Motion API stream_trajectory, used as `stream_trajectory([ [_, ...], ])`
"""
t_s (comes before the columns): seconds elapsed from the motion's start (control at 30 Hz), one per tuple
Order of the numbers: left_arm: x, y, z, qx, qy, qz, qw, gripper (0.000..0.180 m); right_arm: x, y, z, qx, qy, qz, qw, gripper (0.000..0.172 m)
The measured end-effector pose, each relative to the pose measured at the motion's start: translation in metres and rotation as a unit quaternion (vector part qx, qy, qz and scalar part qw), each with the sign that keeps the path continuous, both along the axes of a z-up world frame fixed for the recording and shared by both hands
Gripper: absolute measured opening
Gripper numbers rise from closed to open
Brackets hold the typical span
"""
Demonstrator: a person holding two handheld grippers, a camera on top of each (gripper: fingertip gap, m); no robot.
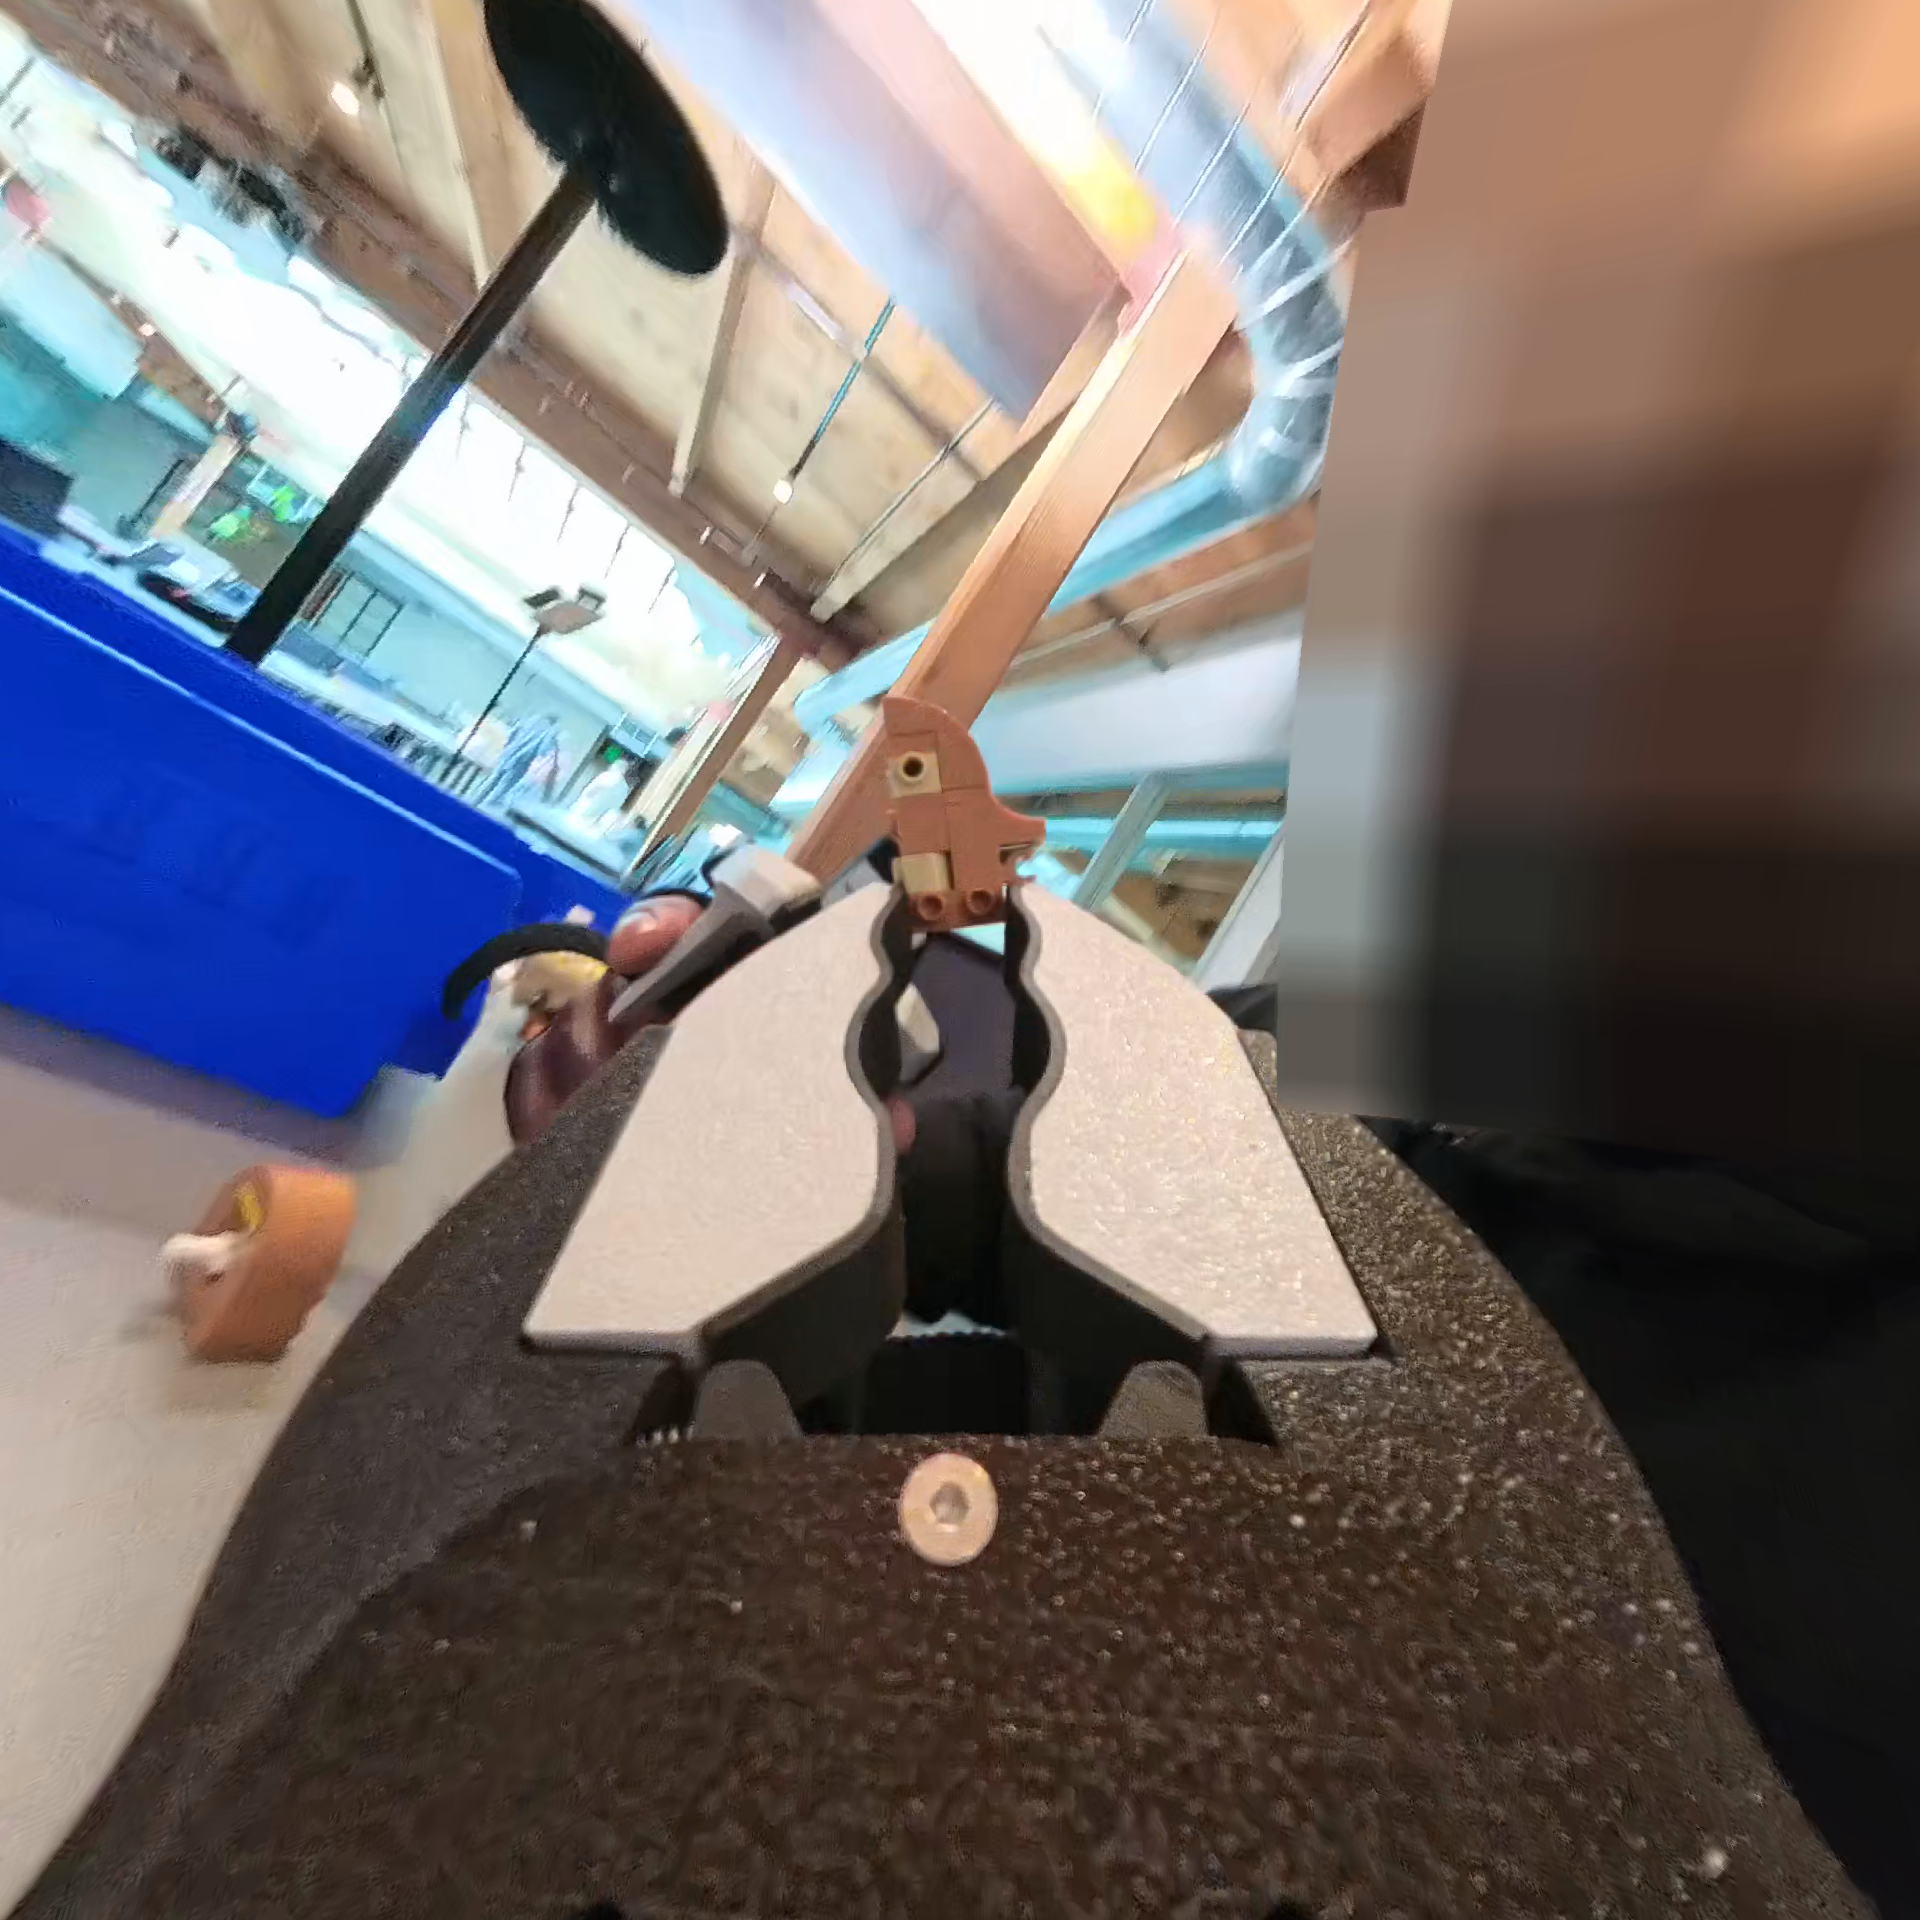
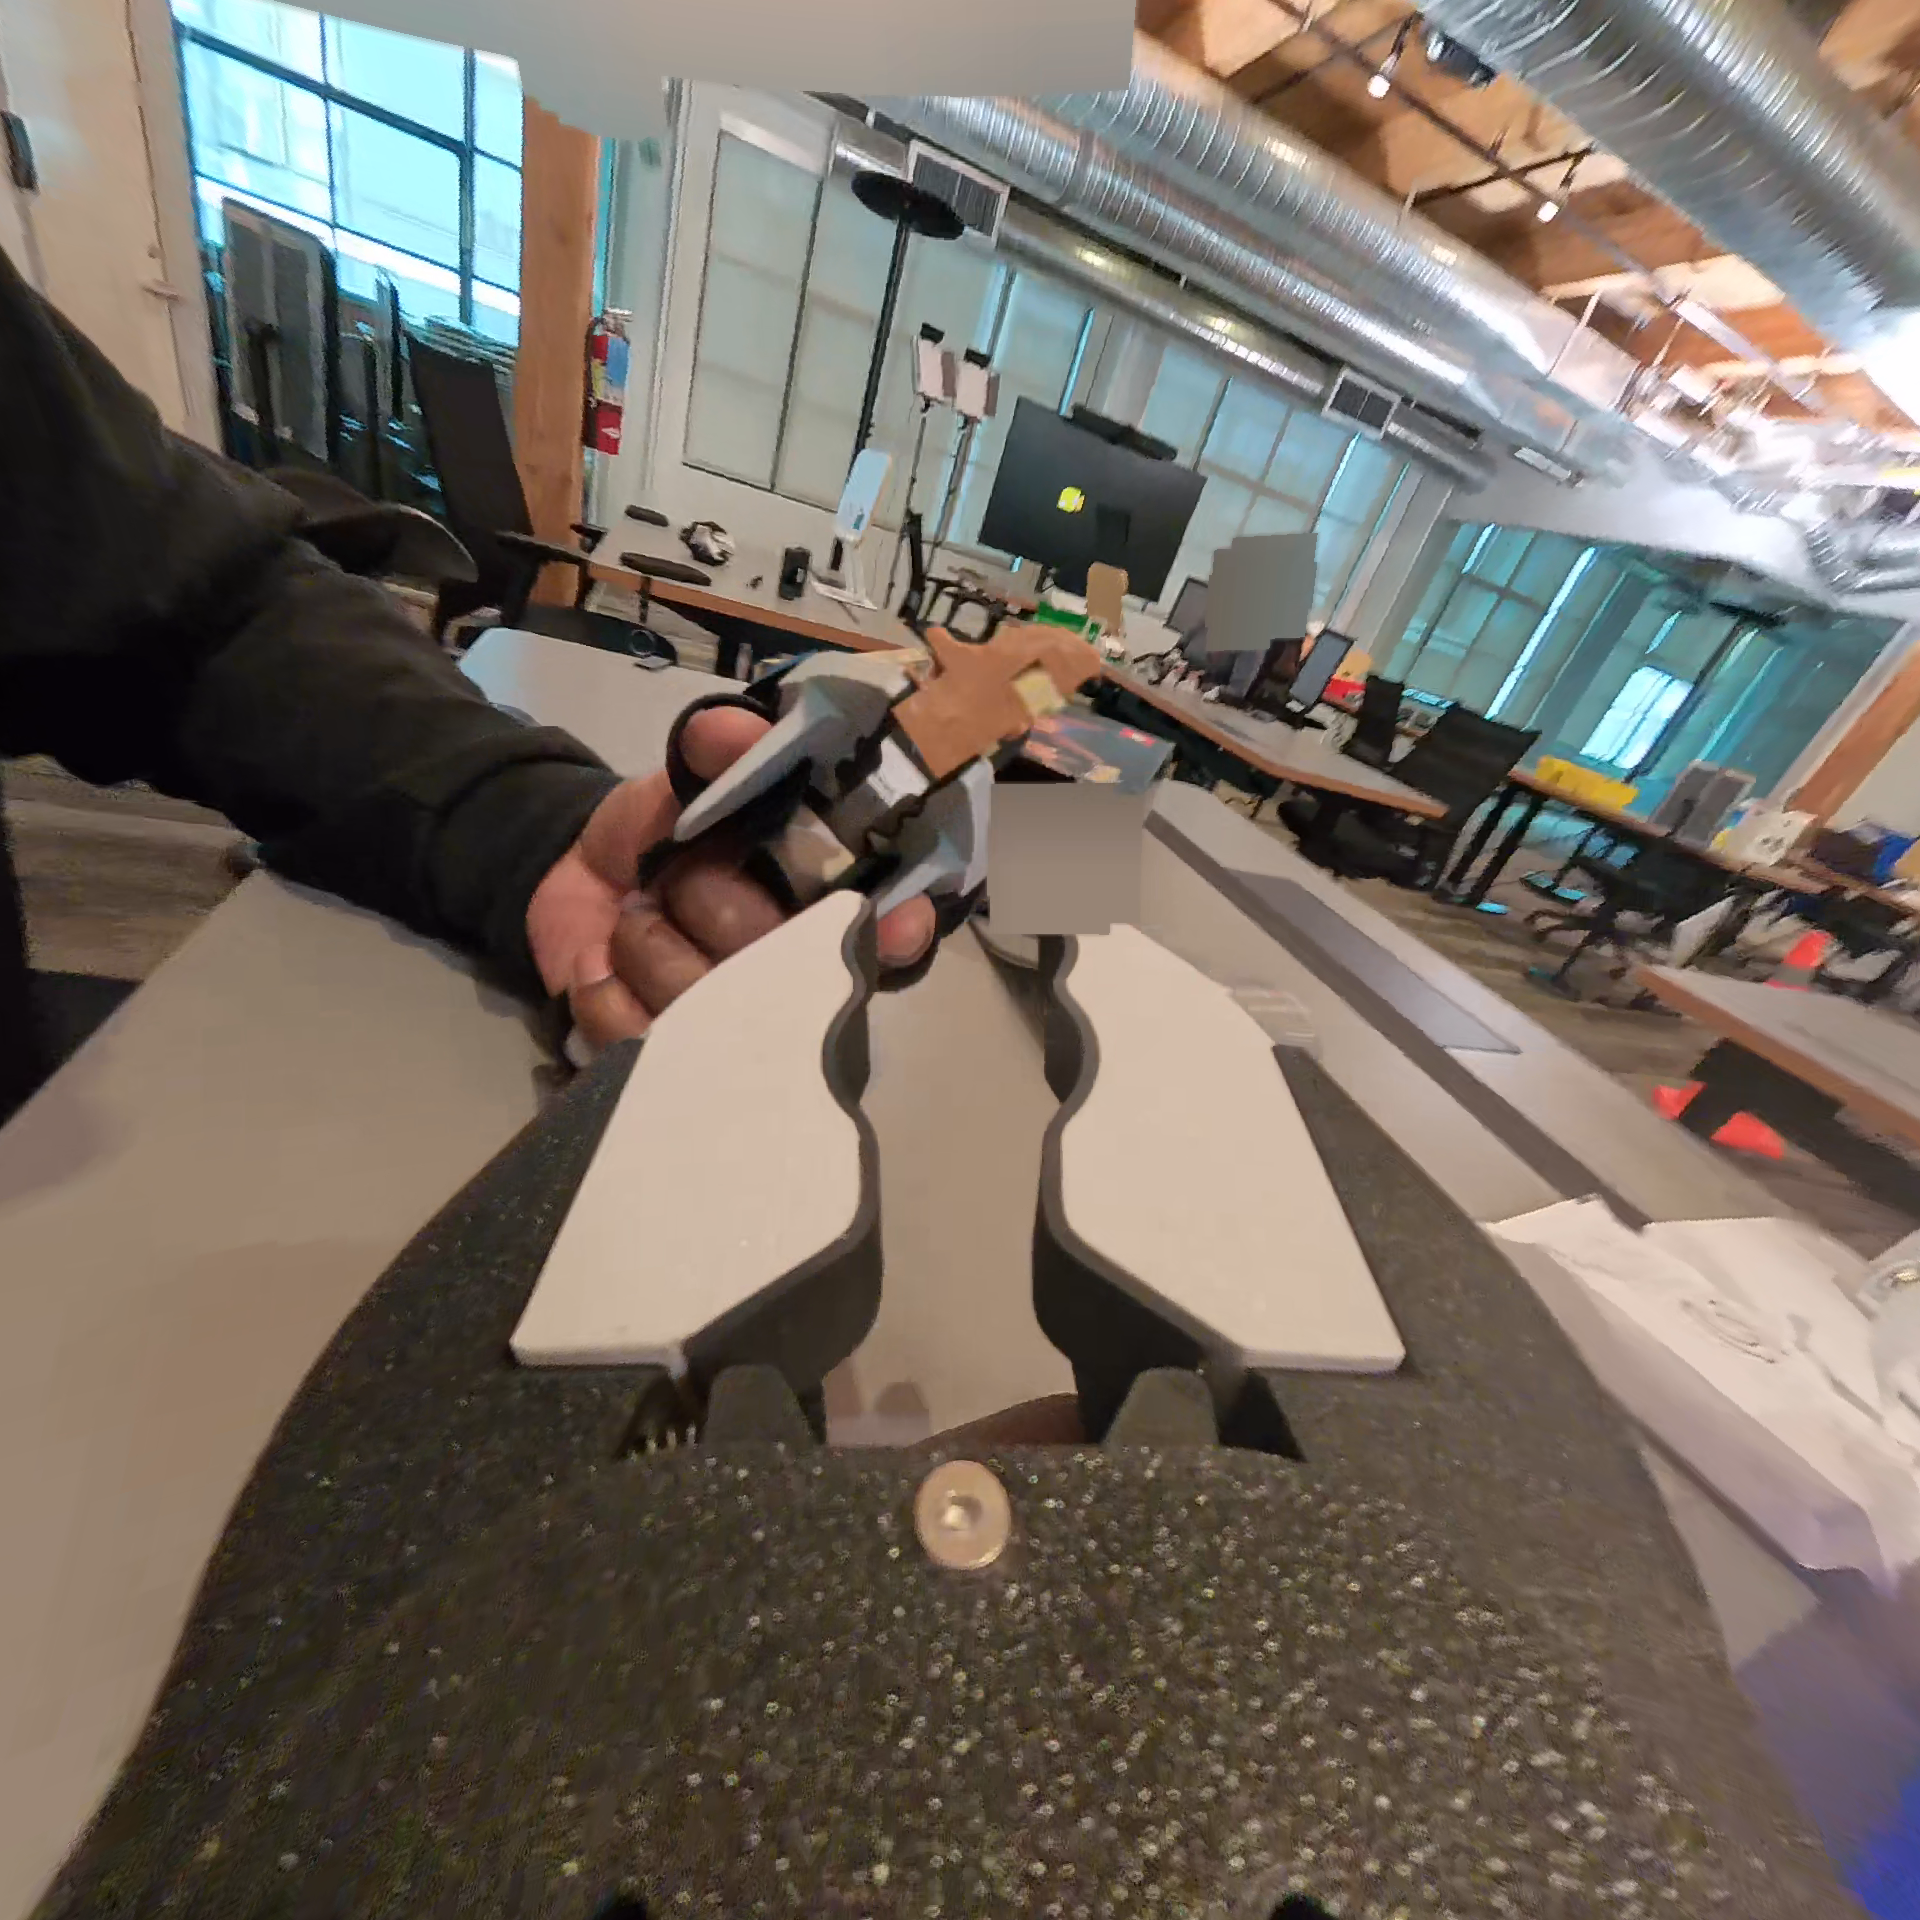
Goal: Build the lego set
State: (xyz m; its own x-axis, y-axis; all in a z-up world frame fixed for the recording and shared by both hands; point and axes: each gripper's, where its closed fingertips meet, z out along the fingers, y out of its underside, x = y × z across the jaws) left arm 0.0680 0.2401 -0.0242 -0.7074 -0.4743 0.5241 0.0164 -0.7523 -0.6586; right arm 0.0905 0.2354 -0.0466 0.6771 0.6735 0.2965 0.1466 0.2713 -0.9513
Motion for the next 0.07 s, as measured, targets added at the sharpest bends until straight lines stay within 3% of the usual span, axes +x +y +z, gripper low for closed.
stream_trajectory([
  [0.07, 0.0035, 0.0019, 0.0031, -0.049, -0.022, -0.014, 0.998, 0.017, 0.0007, -0.0017, 0.0019, 0.033, -0.020, -0.022, 0.999, 0.031],
])
